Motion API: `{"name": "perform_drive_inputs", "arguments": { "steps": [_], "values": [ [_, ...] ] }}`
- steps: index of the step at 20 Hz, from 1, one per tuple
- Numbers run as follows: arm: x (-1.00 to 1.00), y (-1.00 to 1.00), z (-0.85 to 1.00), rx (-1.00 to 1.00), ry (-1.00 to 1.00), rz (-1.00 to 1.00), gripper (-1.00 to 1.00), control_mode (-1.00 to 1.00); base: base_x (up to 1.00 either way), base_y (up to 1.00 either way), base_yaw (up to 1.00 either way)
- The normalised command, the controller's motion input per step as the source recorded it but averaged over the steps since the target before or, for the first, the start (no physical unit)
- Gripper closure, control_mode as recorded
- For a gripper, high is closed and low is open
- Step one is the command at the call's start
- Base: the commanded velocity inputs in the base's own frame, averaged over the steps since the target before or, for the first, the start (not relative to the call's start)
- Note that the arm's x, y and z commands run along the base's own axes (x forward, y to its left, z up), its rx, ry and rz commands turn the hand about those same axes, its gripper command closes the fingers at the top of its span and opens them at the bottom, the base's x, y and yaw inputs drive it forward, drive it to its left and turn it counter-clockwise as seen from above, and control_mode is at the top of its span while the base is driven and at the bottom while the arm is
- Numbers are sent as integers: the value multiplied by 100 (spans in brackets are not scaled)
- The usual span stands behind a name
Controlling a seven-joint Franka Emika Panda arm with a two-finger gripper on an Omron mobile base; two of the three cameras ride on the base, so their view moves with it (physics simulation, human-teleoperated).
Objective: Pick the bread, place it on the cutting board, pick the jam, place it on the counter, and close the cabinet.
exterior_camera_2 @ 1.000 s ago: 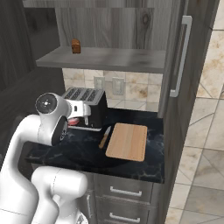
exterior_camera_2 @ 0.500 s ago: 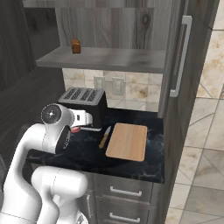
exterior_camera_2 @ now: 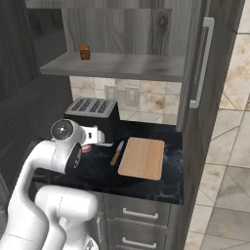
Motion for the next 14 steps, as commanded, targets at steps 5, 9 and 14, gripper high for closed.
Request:
{"name": "perform_drive_inputs", "arguments": {
  "steps": [5,9,14],
  "values": [
    [39,8,-38,0,0,0,100,-100,0,0,0],
    [45,4,-35,0,0,0,100,-100,0,0,0],
    [41,2,-34,0,0,0,100,-100,0,0,0]
  ]
}}
